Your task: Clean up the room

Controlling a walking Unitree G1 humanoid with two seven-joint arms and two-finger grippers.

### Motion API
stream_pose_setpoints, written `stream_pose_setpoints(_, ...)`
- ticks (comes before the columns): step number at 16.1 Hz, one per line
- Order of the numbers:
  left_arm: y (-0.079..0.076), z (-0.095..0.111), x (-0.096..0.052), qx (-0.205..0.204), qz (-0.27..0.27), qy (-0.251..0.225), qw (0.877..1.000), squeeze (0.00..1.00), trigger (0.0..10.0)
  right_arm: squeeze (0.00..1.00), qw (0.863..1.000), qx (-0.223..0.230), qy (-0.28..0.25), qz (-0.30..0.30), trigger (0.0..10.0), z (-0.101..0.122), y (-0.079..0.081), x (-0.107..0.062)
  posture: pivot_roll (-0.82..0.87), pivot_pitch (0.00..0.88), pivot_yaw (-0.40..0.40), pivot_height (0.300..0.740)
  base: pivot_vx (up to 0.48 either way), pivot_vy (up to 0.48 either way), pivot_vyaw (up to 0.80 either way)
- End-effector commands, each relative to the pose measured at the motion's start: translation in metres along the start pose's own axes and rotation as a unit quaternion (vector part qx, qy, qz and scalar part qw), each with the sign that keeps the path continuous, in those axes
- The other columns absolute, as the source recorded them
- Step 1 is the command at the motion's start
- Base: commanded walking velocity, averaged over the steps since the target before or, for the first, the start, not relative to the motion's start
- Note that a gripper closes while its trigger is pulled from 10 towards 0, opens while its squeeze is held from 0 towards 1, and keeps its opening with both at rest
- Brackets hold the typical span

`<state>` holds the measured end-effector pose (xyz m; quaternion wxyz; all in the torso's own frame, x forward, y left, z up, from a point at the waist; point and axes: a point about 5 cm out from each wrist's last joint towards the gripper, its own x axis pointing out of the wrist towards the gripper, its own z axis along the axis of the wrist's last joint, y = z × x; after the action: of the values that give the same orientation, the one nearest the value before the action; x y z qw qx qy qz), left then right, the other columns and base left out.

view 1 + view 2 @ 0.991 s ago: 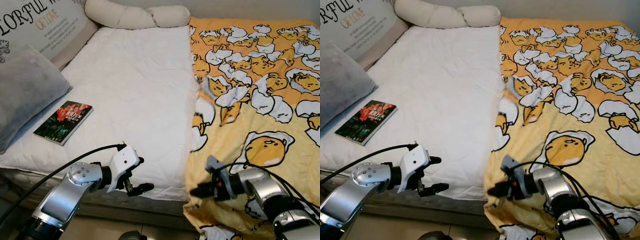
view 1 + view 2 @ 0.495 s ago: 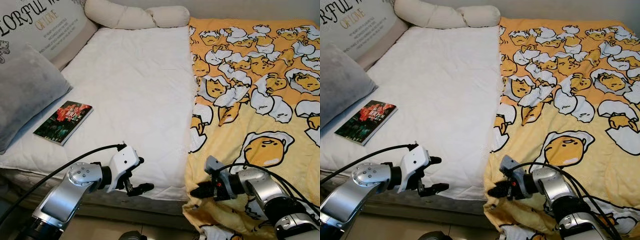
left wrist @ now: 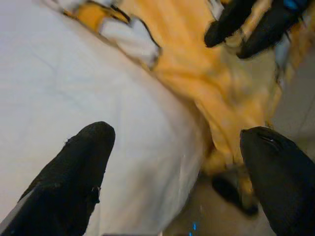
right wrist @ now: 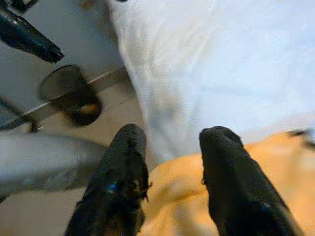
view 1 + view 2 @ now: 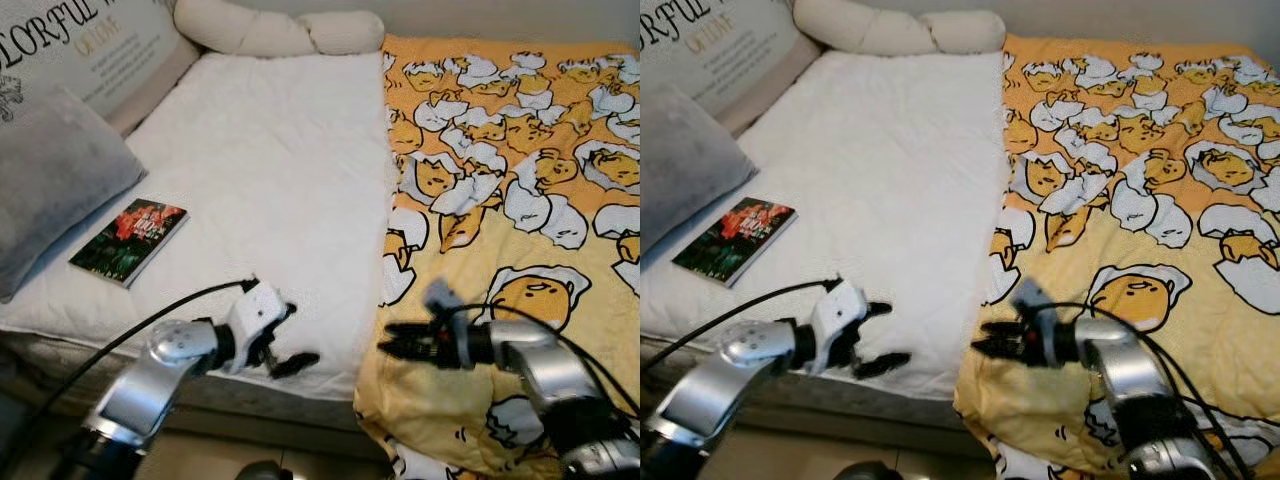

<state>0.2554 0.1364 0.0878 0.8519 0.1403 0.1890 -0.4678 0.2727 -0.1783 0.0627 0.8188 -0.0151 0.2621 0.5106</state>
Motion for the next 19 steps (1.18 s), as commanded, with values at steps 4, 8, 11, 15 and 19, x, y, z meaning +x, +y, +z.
stream_pose_setpoints(4,0.029,-0.002,-0.011,-0.08,0.178,-0.05,0.98,0.0,10.0,1.0,0.986,0.011,-0.072,-0.15,10.0,0.01,0.0,-0.008,0.07,0.0,0.027,0.74,0.0,0.0,0.0)
stream_pose_setpoints(8,0.031,-0.005,-0.014,-0.118,0.257,-0.076,0.956,0.0,10.0,0.0,0.94,0.088,-0.12,-0.309,10.0,0.001,0.012,0.013,0.05,0.0,0.031,0.74,0.0,0.0,0.0)
stream_pose_setpoints(11,0.032,-0.009,-0.017,-0.131,0.297,-0.08,0.943,0.0,10.0,0.0,0.865,0.141,-0.148,-0.458,10.0,-0.008,0.006,-0.004,0.05,0.0,0.025,0.74,-0.085,0.0,0.0)
stream_pose_setpoints(15,0.032,-0.01,-0.017,-0.129,0.303,-0.078,0.941,0.0,10.0,0.0,0.834,0.136,-0.146,-0.515,10.0,-0.014,0.006,-0.016,0.05,0.0,0.025,0.74,-0.283,0.0,0.0)
stream_pose_setpoints(19,0.032,-0.01,-0.017,-0.129,0.305,-0.078,0.94,0.0,10.0,0.0,0.83,0.13,-0.142,-0.524,10.0,-0.014,0.006,-0.017,0.05,0.0,0.025,0.74,-0.292,0.0,0.0)
